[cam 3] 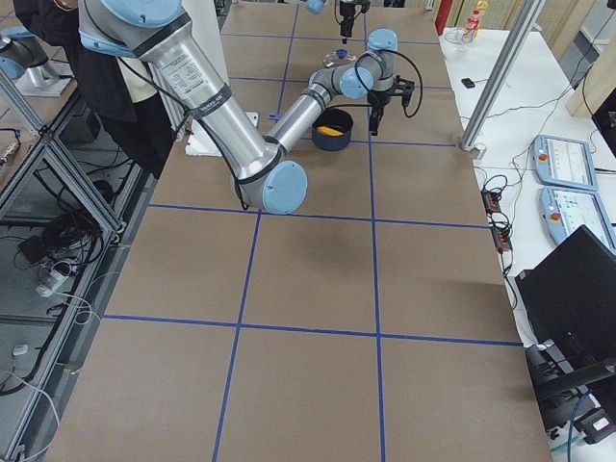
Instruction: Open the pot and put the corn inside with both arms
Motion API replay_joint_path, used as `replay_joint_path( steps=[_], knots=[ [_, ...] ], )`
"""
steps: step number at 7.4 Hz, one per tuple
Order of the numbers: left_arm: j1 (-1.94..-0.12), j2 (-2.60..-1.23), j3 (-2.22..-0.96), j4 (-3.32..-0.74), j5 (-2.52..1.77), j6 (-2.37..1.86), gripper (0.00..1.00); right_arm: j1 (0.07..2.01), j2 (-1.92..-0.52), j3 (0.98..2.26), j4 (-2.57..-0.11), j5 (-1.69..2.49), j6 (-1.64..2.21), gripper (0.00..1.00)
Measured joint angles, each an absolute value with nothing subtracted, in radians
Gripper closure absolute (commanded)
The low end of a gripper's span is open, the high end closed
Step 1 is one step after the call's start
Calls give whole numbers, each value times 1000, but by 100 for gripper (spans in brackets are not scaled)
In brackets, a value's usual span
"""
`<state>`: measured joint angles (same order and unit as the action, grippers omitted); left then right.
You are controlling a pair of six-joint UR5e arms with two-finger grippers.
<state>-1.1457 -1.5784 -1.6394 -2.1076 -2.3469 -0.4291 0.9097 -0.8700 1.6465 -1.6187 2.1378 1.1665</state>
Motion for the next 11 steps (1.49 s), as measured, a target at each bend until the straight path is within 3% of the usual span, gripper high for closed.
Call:
replay_joint_path(
  steps=[4, 11],
  knots=[
    [-1328, -1590, -1627, -1920, -2370, -89, 3, 1135, -1085, 1644, -1619, 2255, 746, 0],
    [-1455, -1583, -1551, -1893, -2392, 86, 3, 1373, -1416, 1640, -1495, 2334, 429, 0]
  ],
)
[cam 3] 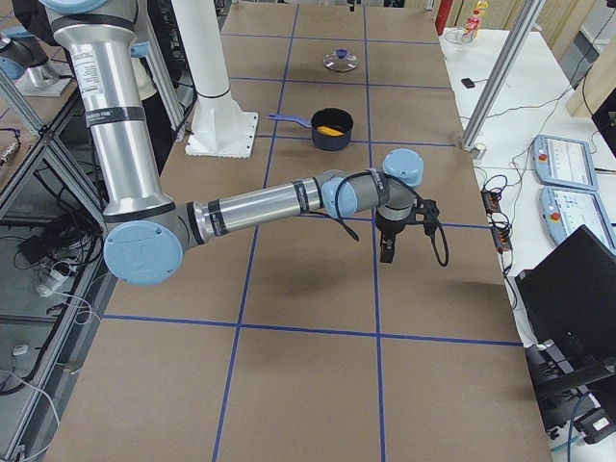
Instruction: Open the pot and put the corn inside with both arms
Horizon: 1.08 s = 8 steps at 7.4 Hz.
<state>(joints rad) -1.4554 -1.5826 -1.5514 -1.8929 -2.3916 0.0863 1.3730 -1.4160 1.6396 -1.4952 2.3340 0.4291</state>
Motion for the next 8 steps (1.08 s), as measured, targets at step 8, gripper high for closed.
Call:
replay_joint_path(
  steps=[8],
  knots=[
    [-1558, -1595, -1653, -1772, -2475, 97, 2, 1460, -1475, 1592, -1470, 2336, 368, 0]
  ],
)
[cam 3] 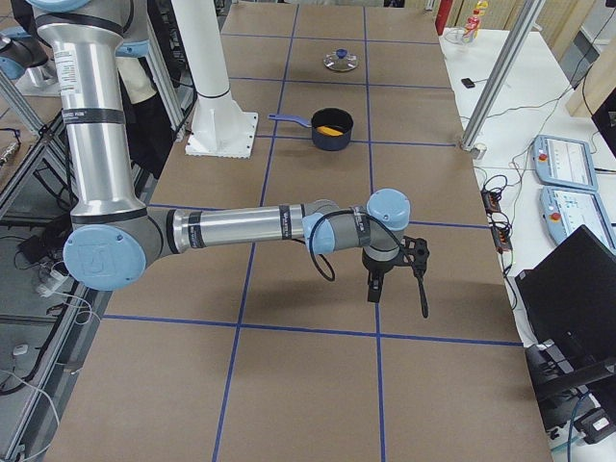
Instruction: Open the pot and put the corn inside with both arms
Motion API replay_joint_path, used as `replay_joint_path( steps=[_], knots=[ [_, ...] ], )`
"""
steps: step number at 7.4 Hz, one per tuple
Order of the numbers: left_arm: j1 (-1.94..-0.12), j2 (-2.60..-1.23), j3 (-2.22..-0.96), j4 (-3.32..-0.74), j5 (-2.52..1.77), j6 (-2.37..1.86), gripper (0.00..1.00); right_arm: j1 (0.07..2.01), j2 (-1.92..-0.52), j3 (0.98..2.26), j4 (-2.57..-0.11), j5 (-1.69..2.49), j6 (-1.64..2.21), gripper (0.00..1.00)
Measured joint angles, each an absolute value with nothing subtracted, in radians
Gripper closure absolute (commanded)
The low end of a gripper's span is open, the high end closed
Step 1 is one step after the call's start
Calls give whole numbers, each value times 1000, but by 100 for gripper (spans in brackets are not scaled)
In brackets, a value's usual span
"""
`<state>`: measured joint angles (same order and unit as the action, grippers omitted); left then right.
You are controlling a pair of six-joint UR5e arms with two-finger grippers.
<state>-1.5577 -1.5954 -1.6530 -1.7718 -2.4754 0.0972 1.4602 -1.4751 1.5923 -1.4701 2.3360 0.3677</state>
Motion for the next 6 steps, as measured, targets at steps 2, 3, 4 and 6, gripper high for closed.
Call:
replay_joint_path(
  steps=[2, 3, 4, 6],
  knots=[
    [-1558, -1591, -1678, -1765, -2470, 97, 2, 1467, -1465, 1593, -1468, 2333, 363, 0],
    [-1558, -1591, -1685, -1764, -2467, 97, 2, 1467, -1466, 1593, -1466, 2335, 361, 0],
    [-1558, -1590, -1688, -1764, -2463, 97, 2, 1468, -1467, 1592, -1466, 2336, 358, 0],
    [-1558, -1588, -1692, -1764, -2461, 97, 2, 1468, -1465, 1590, -1472, 2337, 357, 0]
  ],
)
